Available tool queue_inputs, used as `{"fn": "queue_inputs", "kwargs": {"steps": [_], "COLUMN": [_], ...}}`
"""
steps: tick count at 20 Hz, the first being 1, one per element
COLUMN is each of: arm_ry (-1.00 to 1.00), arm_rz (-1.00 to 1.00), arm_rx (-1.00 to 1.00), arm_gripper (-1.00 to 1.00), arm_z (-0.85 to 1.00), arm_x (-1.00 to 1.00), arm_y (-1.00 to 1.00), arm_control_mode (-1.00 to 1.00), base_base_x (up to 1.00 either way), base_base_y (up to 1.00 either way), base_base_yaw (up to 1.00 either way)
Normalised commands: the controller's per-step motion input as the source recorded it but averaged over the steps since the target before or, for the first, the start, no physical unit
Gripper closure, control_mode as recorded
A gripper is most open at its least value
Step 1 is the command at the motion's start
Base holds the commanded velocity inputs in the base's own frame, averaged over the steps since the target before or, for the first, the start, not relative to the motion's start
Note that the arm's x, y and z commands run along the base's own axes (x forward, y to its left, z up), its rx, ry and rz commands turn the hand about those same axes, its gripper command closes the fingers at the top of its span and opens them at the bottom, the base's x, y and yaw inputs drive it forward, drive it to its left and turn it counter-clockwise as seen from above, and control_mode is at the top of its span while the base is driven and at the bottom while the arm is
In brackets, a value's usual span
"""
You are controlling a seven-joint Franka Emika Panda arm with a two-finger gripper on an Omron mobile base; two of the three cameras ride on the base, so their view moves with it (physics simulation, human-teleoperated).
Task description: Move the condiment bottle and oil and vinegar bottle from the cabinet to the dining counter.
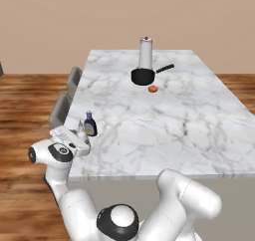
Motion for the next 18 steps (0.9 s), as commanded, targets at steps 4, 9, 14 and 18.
{"fn": "queue_inputs", "kwargs": {"steps": [4,9,14,18], "arm_ry": [-0.15,-0.14,-0.03,0.02], "arm_rz": [0.00,0.00,0.00,0.01], "arm_rx": [0.00,0.00,0.04,0.13], "arm_gripper": [-1.00,-1.00,-1.00,-1.00], "arm_z": [0.00,0.22,0.69,0.80], "arm_x": [-0.31,-0.59,-0.72,-0.87], "arm_y": [0.00,0.00,0.10,0.01], "arm_control_mode": [-1.00,-1.00,-1.00,-1.00], "base_base_x": [0.00,0.00,0.00,0.00], "base_base_y": [0.00,0.00,0.00,0.00], "base_base_yaw": [0.00,0.00,0.00,0.00]}}
